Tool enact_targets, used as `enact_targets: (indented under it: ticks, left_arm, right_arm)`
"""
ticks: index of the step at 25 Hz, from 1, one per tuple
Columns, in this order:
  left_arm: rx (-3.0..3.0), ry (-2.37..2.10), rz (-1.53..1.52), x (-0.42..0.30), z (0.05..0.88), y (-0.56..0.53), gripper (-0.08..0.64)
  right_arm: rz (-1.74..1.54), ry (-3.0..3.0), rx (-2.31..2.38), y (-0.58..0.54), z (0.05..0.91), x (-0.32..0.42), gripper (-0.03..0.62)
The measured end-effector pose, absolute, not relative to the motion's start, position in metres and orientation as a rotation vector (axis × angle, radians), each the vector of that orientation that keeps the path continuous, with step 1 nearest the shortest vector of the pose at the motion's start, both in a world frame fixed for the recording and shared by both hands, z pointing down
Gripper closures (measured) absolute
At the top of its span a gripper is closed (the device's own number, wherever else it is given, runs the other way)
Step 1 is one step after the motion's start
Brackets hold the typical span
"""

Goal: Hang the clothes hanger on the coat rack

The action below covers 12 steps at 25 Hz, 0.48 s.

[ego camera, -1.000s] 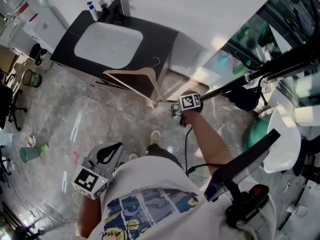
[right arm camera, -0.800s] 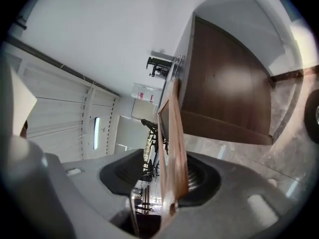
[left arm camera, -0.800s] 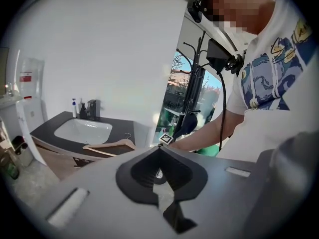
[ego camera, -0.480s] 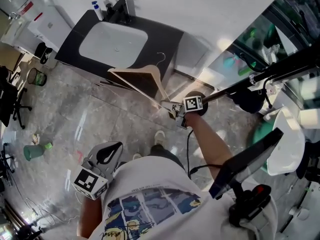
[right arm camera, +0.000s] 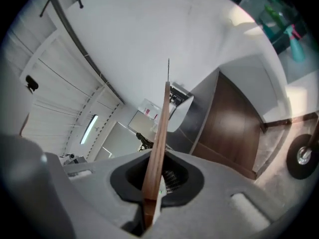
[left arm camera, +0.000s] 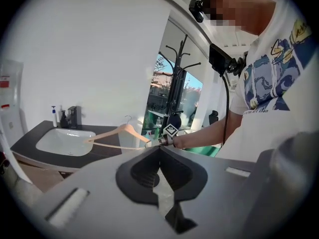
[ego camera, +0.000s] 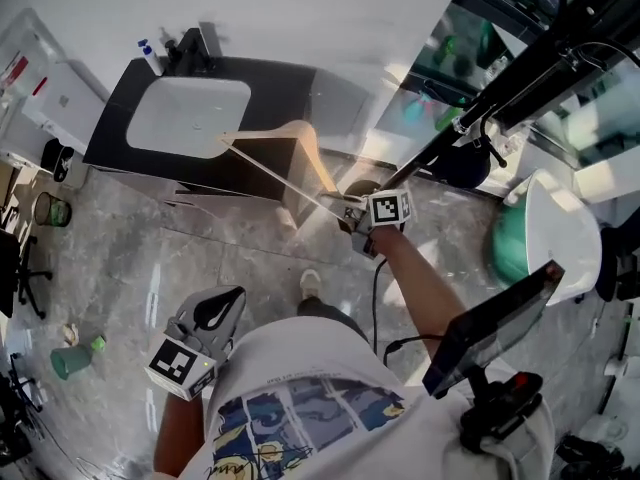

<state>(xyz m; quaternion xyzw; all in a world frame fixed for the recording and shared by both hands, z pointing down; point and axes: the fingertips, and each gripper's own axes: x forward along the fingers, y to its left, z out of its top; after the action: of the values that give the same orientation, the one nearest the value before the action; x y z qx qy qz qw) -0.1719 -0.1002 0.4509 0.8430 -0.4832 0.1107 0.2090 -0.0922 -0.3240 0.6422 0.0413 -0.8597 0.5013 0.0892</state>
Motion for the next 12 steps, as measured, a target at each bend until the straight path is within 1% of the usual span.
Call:
enact_targets:
  ticks: [6,12]
  left_arm:
    - [2.492,-1.183,0.273,-0.150,0.449,-0.094,0.557]
    - [2.590,-1.019,0.225,-0.134,0.456,-0.066,0.557]
  right_arm:
    - [1.286,-2.685,0.331,-0.315,0.580,-0.027,0.578]
    - [1.122,-2.764,0.473,-0.274,0.506,0.025,0.578]
